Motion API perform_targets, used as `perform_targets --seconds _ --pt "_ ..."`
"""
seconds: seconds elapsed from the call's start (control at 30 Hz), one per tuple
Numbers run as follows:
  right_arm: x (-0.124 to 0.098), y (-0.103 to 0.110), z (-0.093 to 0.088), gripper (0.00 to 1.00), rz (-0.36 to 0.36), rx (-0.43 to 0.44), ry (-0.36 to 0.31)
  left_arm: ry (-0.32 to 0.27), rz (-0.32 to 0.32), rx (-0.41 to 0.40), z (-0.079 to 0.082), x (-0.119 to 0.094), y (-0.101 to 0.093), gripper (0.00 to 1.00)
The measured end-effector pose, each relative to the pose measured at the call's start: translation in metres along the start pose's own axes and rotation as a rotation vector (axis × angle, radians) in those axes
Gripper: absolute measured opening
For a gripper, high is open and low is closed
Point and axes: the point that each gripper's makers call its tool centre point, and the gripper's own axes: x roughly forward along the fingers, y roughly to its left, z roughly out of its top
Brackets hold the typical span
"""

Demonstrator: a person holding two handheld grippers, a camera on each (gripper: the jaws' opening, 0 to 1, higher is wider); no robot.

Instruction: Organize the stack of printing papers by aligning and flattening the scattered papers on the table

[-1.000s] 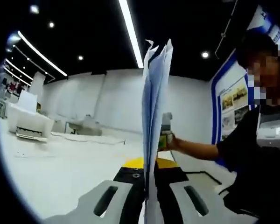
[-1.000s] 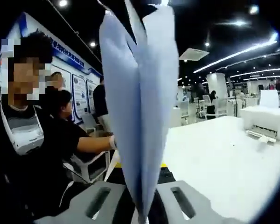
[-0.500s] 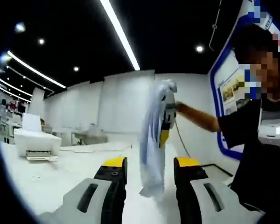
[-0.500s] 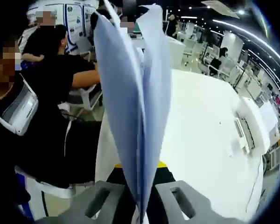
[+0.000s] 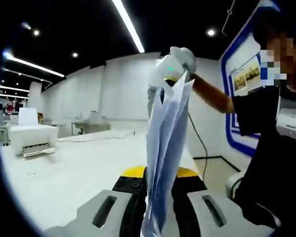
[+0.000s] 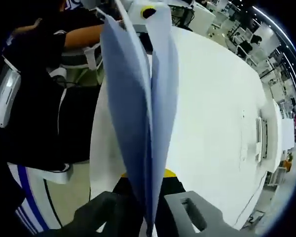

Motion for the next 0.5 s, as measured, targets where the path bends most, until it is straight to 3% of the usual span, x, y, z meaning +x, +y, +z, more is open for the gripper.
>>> perform_targets --seconds 0.07,0.17,0.23,0.3,0.4,0.5 --pt "0.001 0.000 -0.001 0.00 0.000 -0.005 0.003 -0.002 -0.009 0.001 -0.001 0.000 -0.002 0.09" --pt "0.003 -0.004 -0.001 0.00 -0.017 -0.045 -0.012 0.003 -0.013 0.035 -0.003 0.000 -0.004 0.06" --pt "0.003 -0.007 0.002 0.00 -0.037 -0.058 -0.051 -0.007 -0.003 0.031 -0.002 -0.003 0.000 0.06" --pt "0.000 -0.006 0.005 0.01 -0.035 -0.029 -0.143 -0.027 -0.010 0.016 -0.002 -0.006 0.001 0.06" --pt "-0.007 -0.010 -0.003 0.17 -0.055 0.052 -0.199 -0.047 -0.017 0.000 -0.002 -0.009 -0.001 0.06" --pt "-0.017 -0.022 -0.021 0.28 -0.131 0.021 -0.261 -0.059 -0.016 -0.003 -0.003 -0.012 -0.001 0.05"
